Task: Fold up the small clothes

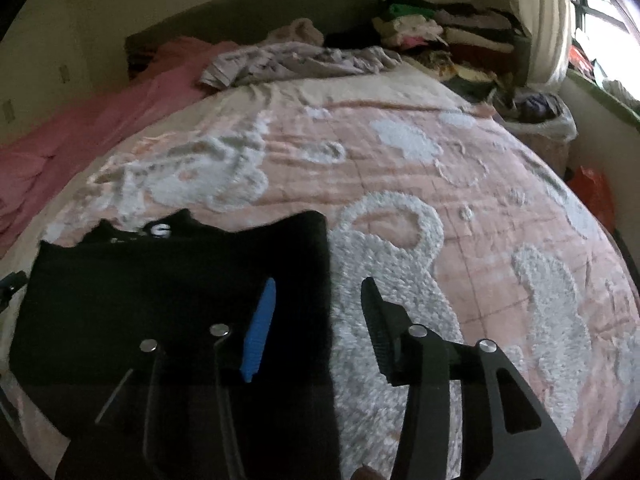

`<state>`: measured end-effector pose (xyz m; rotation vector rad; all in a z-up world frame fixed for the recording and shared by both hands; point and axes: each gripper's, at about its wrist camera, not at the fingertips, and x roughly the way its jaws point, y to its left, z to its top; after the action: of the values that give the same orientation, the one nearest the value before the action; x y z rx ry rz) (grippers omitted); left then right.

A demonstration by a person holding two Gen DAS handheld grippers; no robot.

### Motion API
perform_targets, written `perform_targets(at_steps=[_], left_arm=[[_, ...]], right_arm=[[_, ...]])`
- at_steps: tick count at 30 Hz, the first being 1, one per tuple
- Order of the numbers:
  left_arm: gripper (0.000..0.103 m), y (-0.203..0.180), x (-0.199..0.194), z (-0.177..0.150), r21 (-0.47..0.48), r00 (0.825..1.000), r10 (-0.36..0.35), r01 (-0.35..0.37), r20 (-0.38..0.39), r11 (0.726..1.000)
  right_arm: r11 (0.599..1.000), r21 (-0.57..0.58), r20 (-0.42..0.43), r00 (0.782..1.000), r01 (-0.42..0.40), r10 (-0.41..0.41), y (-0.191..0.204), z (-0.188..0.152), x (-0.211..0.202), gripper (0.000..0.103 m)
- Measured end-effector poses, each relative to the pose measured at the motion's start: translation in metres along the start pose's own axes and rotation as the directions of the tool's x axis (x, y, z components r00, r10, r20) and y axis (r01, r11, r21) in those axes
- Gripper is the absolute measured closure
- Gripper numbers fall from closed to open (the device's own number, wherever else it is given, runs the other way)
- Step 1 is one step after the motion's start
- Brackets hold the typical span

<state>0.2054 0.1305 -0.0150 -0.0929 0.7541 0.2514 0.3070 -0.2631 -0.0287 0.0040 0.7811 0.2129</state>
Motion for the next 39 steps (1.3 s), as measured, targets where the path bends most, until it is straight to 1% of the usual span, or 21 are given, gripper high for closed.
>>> perform_targets(at_steps=[2, 4, 7, 9, 10, 13, 14, 15, 18, 20, 21, 22, 23, 26, 28, 31, 39], left_arm=[[0.051, -0.004, -0.009, -0.001, -0.002, 1.000, -0.016, 0.016, 0.011, 1.000], [0.046, -0.011, -0.019, -0.003, 0.005, 0.999, -0.034, 0.034, 0.015, 0.999], [0.044, -0.025, -0.028, -0.009, 0.031, 0.997, -0.074, 0.074, -0.003, 0.997], [0.037, -0.033, -0.031, -0.013, 0.047, 0.995, -0.094, 0.095, -0.015, 0.994], [0.037, -0.039, -0.032, -0.017, 0.061, 0.993, -0.115, 0.117, -0.031, 0.991], [0.037, -0.053, -0.034, -0.028, 0.104, 0.988, -0.139, 0.145, -0.062, 0.984], [0.034, -0.056, -0.033, -0.031, 0.112, 0.988, -0.140, 0.147, -0.068, 0.983], [0.030, -0.058, -0.031, -0.035, 0.119, 0.988, -0.134, 0.142, -0.076, 0.983], [0.030, -0.063, -0.024, -0.047, 0.135, 0.986, -0.126, 0.141, -0.112, 0.981], [0.030, -0.063, -0.020, -0.052, 0.143, 0.987, -0.111, 0.128, -0.119, 0.981], [0.030, -0.062, -0.019, -0.054, 0.142, 0.986, -0.110, 0.128, -0.123, 0.982], [0.030, -0.061, -0.018, -0.055, 0.141, 0.986, -0.112, 0.129, -0.126, 0.982], [0.029, -0.059, -0.018, -0.056, 0.139, 0.985, -0.112, 0.129, -0.129, 0.982], [0.029, -0.052, -0.020, -0.058, 0.120, 0.982, -0.125, 0.142, -0.138, 0.983], [0.029, -0.049, -0.020, -0.059, 0.104, 0.981, -0.133, 0.148, -0.143, 0.983], [0.029, -0.047, -0.022, -0.061, 0.102, 0.981, -0.129, 0.145, -0.147, 0.984], [0.029, -0.047, -0.027, -0.063, 0.099, 0.981, -0.121, 0.137, -0.149, 0.986]], right_arm=[[0.999, -0.028, 0.013, 0.999, -0.033, 0.033, 0.011, -0.001, -0.012, 0.058], [0.995, -0.055, 0.011, 0.996, -0.085, 0.086, 0.024, -0.005, -0.023, 0.056], [0.985, -0.093, -0.006, 0.990, -0.143, 0.143, 0.045, -0.012, -0.031, 0.052], [0.979, -0.123, -0.010, 0.987, -0.162, 0.162, 0.061, -0.017, -0.036, 0.052], [0.975, -0.135, -0.018, 0.984, -0.177, 0.176, 0.068, -0.020, -0.037, 0.051], [0.962, -0.171, -0.049, 0.977, -0.213, 0.208, 0.090, -0.032, -0.036, 0.050], [0.961, -0.178, -0.057, 0.977, -0.210, 0.203, 0.093, -0.035, -0.035, 0.050], [0.964, -0.185, -0.072, 0.981, -0.193, 0.183, 0.097, -0.039, -0.032, 0.047], [0.973, -0.176, -0.100, 0.986, -0.151, 0.135, 0.094, -0.048, -0.024, 0.046], [0.981, -0.167, -0.118, 0.990, -0.095, 0.076, 0.085, -0.052, -0.017, 0.046], [0.984, -0.150, -0.124, 0.989, -0.094, 0.076, 0.079, -0.053, -0.016, 0.038], [0.987, -0.126, -0.131, 0.988, -0.097, 0.080, 0.073, -0.055, -0.014, 0.035], [0.990, -0.101, -0.137, 0.987, -0.098, 0.083, 0.067, -0.057, -0.014, 0.034], [0.996, -0.081, -0.141, 0.989, -0.047, 0.035, 0.052, -0.063, -0.016, 0.034], [0.997, -0.039, -0.146, 0.987, -0.068, 0.062, 0.043, -0.067, -0.016, 0.034], [0.997, -0.008, -0.148, 0.986, -0.076, 0.074, 0.036, -0.070, -0.017, 0.034], [0.996, 0.028, -0.147, 0.985, -0.084, 0.087, 0.030, -0.074, -0.020, 0.034]])
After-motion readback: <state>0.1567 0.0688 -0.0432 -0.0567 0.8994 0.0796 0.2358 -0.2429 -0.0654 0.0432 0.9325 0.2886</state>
